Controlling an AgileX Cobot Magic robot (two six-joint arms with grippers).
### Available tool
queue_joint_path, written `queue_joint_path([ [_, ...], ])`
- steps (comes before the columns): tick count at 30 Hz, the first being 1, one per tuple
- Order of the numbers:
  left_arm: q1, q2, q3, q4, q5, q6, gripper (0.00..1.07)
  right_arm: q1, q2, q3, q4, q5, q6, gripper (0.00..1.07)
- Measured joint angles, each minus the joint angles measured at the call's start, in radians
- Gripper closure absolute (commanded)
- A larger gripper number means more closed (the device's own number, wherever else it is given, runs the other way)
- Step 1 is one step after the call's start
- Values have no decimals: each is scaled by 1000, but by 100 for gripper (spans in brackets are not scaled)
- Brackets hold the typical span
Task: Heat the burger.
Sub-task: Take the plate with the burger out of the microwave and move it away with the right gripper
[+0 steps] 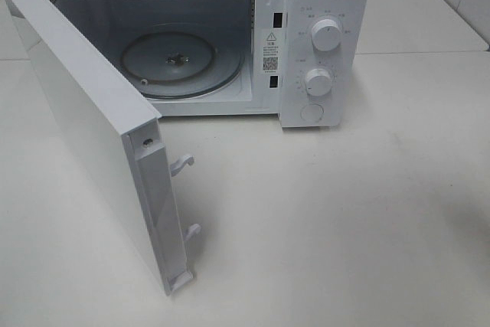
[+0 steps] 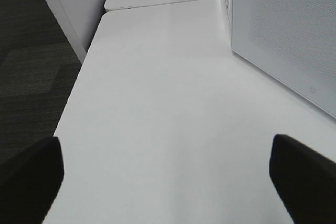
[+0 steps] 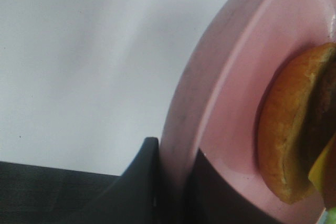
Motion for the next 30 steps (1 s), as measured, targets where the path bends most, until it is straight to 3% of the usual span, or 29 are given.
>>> queue_joint_path([
  [16, 0, 0, 0, 0, 0, 0, 6, 0, 289, -1, -52, -82, 390, 104],
  [30, 0, 0, 0, 0, 0, 0, 6, -1, 505, -2, -68, -232, 545, 102],
])
